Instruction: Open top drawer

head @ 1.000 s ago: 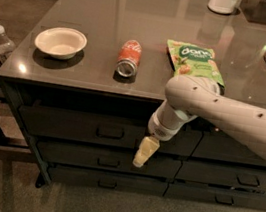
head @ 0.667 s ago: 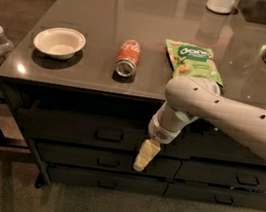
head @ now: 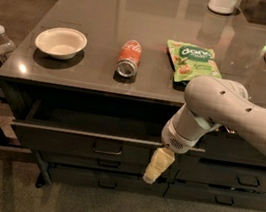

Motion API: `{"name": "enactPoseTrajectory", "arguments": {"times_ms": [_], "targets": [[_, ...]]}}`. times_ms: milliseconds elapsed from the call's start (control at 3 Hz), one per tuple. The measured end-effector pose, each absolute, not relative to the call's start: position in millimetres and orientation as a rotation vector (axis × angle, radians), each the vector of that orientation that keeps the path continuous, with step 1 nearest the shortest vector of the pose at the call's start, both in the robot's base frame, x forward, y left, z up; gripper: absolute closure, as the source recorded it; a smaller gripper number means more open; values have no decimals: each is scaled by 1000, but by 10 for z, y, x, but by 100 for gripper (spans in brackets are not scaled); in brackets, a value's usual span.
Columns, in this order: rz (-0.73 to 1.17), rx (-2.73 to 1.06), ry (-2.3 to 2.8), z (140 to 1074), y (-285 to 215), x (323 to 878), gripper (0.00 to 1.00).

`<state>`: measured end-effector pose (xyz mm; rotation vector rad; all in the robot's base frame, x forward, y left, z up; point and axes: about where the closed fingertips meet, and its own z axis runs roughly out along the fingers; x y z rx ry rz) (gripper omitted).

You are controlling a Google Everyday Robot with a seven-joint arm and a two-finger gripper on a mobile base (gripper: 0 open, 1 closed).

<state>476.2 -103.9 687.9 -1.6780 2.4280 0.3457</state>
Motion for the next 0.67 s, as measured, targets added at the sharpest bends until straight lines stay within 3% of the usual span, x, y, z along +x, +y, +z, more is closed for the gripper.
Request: {"name": "enactPoseTrajectory", "arguments": {"times_ms": [667], "targets": [[336,-1702,2429,6620,-927,5042,0]]}}
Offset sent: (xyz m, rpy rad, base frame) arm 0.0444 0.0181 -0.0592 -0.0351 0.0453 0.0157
